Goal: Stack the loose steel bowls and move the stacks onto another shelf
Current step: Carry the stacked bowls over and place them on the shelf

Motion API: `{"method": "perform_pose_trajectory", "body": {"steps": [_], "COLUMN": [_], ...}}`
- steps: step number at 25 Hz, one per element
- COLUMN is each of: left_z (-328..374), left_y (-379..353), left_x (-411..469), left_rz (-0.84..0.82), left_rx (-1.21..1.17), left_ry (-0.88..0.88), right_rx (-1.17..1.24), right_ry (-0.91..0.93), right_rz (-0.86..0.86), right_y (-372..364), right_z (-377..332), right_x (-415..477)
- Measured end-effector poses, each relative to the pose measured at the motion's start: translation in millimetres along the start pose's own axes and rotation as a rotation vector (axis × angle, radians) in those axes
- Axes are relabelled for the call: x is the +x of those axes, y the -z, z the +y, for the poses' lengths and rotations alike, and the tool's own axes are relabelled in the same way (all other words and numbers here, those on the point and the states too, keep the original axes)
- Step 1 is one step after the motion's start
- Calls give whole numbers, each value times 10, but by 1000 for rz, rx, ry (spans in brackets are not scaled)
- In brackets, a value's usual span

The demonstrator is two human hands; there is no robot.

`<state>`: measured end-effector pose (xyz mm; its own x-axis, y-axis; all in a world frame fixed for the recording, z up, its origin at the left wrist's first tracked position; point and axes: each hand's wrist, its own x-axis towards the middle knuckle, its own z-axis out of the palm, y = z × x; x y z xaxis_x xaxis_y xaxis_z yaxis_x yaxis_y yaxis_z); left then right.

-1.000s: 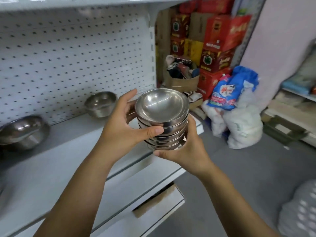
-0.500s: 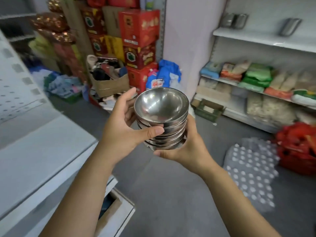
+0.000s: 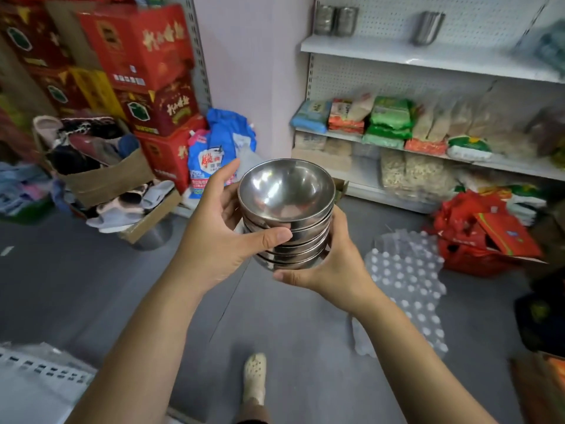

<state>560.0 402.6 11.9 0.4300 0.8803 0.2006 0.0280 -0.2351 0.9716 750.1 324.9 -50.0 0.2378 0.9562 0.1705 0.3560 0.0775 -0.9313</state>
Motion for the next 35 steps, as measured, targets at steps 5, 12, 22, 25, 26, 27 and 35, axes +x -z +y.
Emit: {"method": "perform_pose_trajectory", "body": {"steps": [5, 12, 22, 25, 26, 27, 35], "left_z": [-201, -301, -554, -567, -560, -551, -724], "left_y": [42, -201, -1490, -1948, -2086, -2225, -3067], "left_x": [1229, 2934, 4744, 5346, 5522, 5680, 6895], "left_rz": [-113, -337, -520, -525, -533, -533, -464], "left_rx": [-22, -29, -43, -46, -43, -36, -18], "left_ry": [3, -36, -90, -82, -76, -66, -17], "right_rx": [-8, 11, -31, -44, -44, -44, -22], "right_ry": [-9, -53, -62, -33, -27, -26, -54], "right_rz": [101, 304, 452, 438, 432, 426, 329], "right_y": [117, 503, 1809, 2387, 2572, 2751, 3767], "right_z": [147, 364, 1094, 1305, 1366, 1435, 2017], "right_x": [1006, 2226, 3479, 3969, 4111, 4237, 5344]}}
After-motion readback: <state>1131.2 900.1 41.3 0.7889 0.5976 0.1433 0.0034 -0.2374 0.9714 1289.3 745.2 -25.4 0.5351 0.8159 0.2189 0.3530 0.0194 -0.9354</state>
